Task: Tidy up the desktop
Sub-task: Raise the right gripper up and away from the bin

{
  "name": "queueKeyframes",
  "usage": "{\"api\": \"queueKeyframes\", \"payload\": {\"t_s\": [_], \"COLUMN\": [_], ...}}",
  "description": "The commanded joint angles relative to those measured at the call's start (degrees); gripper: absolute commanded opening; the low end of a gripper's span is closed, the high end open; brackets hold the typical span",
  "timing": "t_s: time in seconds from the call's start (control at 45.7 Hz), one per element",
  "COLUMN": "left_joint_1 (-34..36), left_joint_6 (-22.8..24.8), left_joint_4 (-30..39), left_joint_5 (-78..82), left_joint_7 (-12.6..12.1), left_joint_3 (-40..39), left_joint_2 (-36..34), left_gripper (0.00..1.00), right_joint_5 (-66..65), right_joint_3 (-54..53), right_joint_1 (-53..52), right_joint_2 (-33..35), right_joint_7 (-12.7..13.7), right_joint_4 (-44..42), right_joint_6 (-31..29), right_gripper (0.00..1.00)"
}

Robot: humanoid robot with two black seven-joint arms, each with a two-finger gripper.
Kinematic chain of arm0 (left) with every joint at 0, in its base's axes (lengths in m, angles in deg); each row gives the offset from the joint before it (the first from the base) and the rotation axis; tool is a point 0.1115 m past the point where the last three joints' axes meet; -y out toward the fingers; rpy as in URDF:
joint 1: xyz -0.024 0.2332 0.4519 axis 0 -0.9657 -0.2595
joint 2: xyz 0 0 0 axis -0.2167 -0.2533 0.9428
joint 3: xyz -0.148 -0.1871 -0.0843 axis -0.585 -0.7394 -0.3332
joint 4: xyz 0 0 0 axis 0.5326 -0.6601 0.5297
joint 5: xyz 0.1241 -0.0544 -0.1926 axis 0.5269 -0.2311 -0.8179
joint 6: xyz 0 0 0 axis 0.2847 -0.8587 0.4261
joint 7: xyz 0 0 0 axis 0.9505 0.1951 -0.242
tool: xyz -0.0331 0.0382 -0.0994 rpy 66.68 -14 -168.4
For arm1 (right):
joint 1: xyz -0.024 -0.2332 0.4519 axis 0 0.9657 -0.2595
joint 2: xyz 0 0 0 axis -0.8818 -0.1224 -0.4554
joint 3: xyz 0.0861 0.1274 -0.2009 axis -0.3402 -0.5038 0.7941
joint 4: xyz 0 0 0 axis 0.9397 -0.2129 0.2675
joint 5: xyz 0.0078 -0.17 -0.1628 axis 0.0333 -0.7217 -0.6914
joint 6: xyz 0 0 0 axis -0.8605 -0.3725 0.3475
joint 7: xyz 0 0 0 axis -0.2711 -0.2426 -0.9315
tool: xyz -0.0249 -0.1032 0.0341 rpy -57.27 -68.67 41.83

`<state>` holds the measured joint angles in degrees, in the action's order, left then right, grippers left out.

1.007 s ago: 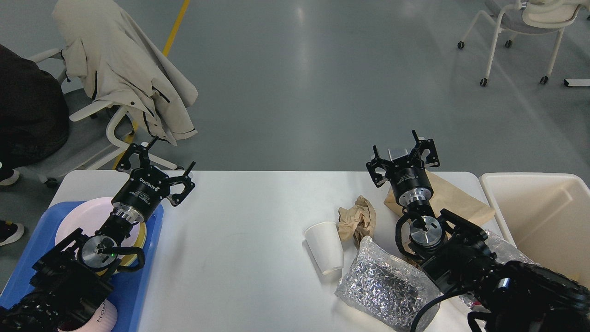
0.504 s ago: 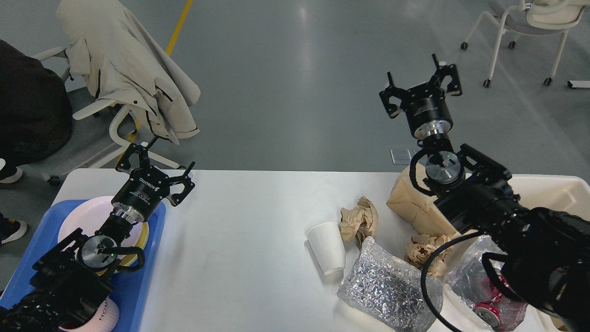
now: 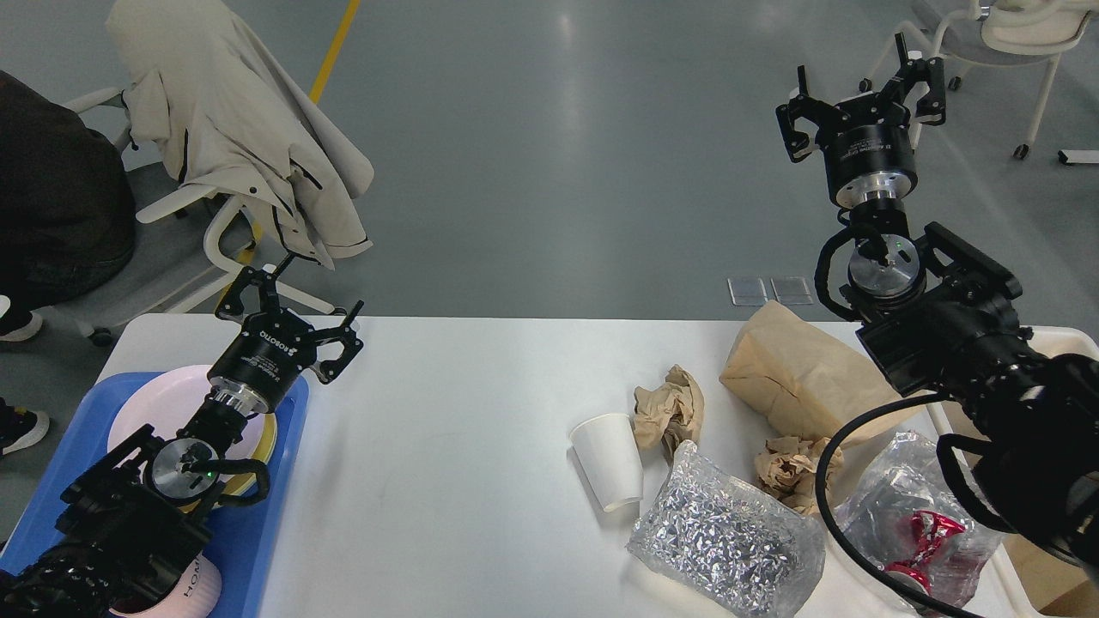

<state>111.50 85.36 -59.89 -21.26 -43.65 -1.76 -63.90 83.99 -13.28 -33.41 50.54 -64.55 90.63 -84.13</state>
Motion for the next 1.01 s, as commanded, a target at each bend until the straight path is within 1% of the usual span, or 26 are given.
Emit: {"api": "queueKeyframes", "payload": {"t_s": [0.0, 0.066, 0.263, 0.504, 0.591, 0.701, 0.81, 0.854, 0.876, 0.941, 0.985], "left_joint_1": [0.00, 0.00, 0.00, 0.00, 0.00, 0.00, 0.00, 0.00, 0.00, 0.00, 0.00], "left_joint_6": [0.01, 0.01, -0.08, 0.01, -0.08, -0.08, -0.08, -0.08, -0.08, -0.08, -0.08], "left_joint_4": [-0.02, -0.02, -0.02, -0.02, 0.06, -0.02, -0.02, -0.02, -0.02, -0.02, -0.02], "left_joint_5": [0.00, 0.00, 0.00, 0.00, 0.00, 0.00, 0.00, 0.00, 0.00, 0.00, 0.00], "left_joint_7": [0.00, 0.00, 0.00, 0.00, 0.00, 0.00, 0.00, 0.00, 0.00, 0.09, 0.09], "left_joint_3": [-0.05, 0.04, -0.05, 0.04, -0.05, 0.04, -0.05, 0.04, 0.04, 0.04, 0.04], "left_joint_2": [0.00, 0.00, 0.00, 0.00, 0.00, 0.00, 0.00, 0.00, 0.00, 0.00, 0.00], "left_gripper": [1.00, 1.00, 1.00, 1.00, 1.00, 1.00, 1.00, 1.00, 1.00, 1.00, 1.00], "right_joint_5": [0.32, 0.15, -0.03, -0.03, -0.82, -3.97, -11.26, -14.51, -16.62, -24.35, -28.31], "right_joint_3": [-3.07, -3.42, -3.25, -3.69, -2.28, 2.63, 12.20, 17.73, 20.98, 33.97, 42.85], "right_joint_1": [2.38, 2.92, 5.20, 6.52, 5.99, 4.16, -1.82, -4.19, -5.68, -10.86, -14.12], "right_joint_2": [1.28, 2.52, 4.01, 4.28, 4.28, 4.71, 7.35, 7.44, 7.35, 7.09, 7.00], "right_joint_7": [-0.01, -0.01, -0.01, -0.10, 0.60, 0.78, 0.96, 1.74, 2.71, 7.53, 9.47], "right_joint_4": [-0.55, -0.55, -0.38, -0.20, -0.38, -0.47, -0.55, -0.55, -0.47, -0.29, 0.67], "right_joint_6": [0.05, 0.66, -0.13, -0.39, 0.66, 1.72, 2.24, 2.33, 2.42, 2.86, 2.77], "right_gripper": [1.00, 1.00, 1.00, 1.00, 1.00, 1.00, 1.00, 1.00, 1.00, 1.00, 1.00]}}
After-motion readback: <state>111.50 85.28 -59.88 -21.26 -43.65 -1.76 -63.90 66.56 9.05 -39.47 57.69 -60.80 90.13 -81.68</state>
